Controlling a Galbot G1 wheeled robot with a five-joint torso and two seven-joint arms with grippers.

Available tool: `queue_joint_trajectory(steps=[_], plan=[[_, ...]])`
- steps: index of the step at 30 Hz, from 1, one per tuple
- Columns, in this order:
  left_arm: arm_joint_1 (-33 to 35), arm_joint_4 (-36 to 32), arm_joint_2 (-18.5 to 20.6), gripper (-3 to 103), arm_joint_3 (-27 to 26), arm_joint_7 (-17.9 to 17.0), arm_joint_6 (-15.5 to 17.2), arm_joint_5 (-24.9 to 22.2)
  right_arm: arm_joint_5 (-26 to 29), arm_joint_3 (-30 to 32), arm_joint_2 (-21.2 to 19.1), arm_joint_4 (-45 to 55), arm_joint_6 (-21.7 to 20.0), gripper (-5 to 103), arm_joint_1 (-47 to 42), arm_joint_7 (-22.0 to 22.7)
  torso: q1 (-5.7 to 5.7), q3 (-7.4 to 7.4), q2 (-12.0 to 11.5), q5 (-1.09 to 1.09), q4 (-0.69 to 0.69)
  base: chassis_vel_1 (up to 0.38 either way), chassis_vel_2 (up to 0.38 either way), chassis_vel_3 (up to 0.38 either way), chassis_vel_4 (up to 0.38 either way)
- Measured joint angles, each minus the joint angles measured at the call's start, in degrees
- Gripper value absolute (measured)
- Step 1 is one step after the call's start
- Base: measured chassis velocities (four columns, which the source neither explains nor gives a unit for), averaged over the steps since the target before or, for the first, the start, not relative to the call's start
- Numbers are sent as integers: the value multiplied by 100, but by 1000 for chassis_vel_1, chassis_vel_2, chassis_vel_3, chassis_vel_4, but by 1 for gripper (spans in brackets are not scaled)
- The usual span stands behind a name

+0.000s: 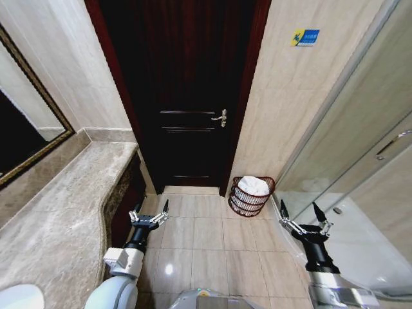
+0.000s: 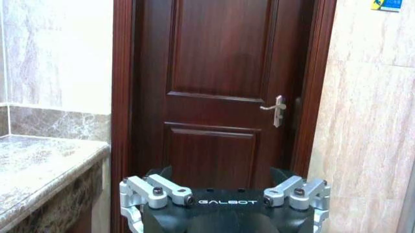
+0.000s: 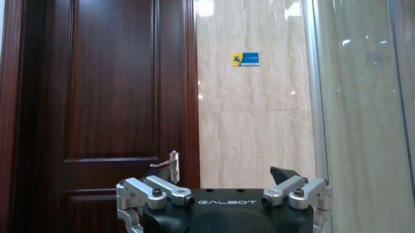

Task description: Discard the used towel into the hamper.

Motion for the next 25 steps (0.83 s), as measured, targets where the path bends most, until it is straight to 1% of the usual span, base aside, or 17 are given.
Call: queue_joint_trajectory(steps=[25], plan=[[0, 0, 0, 100, 0, 0, 0, 0, 0, 0, 0, 0, 0, 100, 0, 0, 0, 0, 1, 0, 0, 0, 0, 0, 0]])
